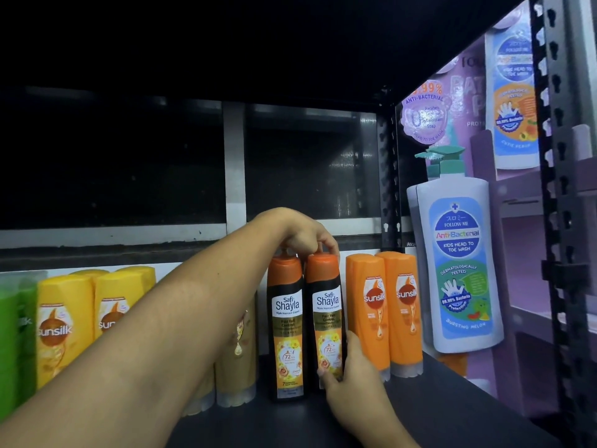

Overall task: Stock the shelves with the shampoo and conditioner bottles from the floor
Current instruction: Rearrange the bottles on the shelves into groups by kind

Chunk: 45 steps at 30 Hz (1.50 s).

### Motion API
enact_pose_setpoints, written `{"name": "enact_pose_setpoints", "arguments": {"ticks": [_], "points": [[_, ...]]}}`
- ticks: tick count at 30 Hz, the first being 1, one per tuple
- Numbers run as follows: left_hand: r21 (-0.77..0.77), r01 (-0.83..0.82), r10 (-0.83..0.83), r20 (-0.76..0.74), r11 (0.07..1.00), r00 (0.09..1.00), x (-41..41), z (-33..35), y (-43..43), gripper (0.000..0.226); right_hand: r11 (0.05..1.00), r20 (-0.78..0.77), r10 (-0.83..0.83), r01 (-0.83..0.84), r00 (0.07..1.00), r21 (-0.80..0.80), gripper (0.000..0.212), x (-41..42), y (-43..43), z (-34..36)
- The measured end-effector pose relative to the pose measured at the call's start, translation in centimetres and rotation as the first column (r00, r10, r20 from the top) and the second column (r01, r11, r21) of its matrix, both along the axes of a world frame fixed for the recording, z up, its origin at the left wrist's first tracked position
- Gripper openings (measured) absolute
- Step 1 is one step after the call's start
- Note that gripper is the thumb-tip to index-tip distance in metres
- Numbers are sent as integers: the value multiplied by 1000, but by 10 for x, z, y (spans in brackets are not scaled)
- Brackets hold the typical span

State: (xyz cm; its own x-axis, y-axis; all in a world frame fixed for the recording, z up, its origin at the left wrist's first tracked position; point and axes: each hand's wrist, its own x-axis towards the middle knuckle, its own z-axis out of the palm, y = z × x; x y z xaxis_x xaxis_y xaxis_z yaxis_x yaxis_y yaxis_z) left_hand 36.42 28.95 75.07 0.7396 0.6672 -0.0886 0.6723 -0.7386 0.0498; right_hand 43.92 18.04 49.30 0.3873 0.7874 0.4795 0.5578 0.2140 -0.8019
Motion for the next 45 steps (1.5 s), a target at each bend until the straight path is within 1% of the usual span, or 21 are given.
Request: {"name": "enact_pose_setpoints", "arguments": {"ticks": [6,10,12,14,16,18,19,20,21,23,25,26,27,29,31,33,34,36,38,41,45], "points": [[25,34,-34,8,999,999,-4,0,3,53,1000,12,-2,2,1000,4,60,1,0,-1],[34,43,-43,-17,999,999,-2,0,2,54,1000,17,-8,8,1000,14,56,2,3,-1],[28,52,-52,-27,998,998,-3,0,0,56,1000,16,-5,4,1000,17,57,3,4,-1],[36,64,-64,-6,997,998,-7,0,-3,60,1000,7,3,-3,1000,19,57,4,4,-1],[120,90,-97,59,989,993,-17,-3,-9,58,1000,-5,13,-13,1000,26,56,3,2,0],[277,96,-157,207,956,966,-32,-9,-19,50,999,-15,22,-21,1000,49,55,3,-1,1],[334,67,-181,321,940,930,-41,-14,-25,44,998,-15,20,-19,1000,63,54,2,-2,2],[360,19,-192,452,933,871,-51,-22,-32,38,997,-13,16,-15,1000,75,53,2,-3,2],[369,-38,-199,581,929,789,-62,-31,-39,33,996,-15,14,-13,1000,83,52,1,-4,3],[342,-142,-203,790,929,578,-81,-56,-56,31,996,-23,15,-13,1000,90,52,-1,-6,3],[243,-183,-160,913,953,376,-93,-85,-73,37,995,-30,15,-12,999,95,53,-2,-7,3],[173,-181,-110,943,968,315,-95,-100,-79,44,996,-32,13,-10,999,92,53,-3,-8,3],[117,-175,-60,952,978,301,-95,-116,-81,52,996,-30,11,-9,999,85,54,-4,-9,4],[57,-157,1,938,986,348,-93,-146,-82,66,998,-17,11,-10,1000,62,57,-5,-12,4],[26,-141,30,925,990,379,-90,-172,-81,69,999,-4,6,-6,1000,40,59,-6,-13,3],[3,-189,72,918,982,389,-86,-196,-77,71,999,22,-8,8,1000,31,63,-6,-12,0],[-10,-216,97,912,976,400,-84,-206,-76,76,999,32,-12,11,999,33,65,-6,-10,-1],[-79,-242,184,875,967,449,-81,-224,-71,86,999,42,-19,18,999,41,64,-5,-7,-1],[-139,-254,254,825,957,504,-78,-234,-65,86,998,58,-39,36,998,52,61,-4,-4,0],[-113,-286,260,790,952,554,-77,-243,-54,87,997,72,-49,45,996,62,59,-3,0,0],[-81,-317,254,793,945,554,-77,-249,-49,80,997,79,-67,63,995,50,60,-3,1,1]]}}
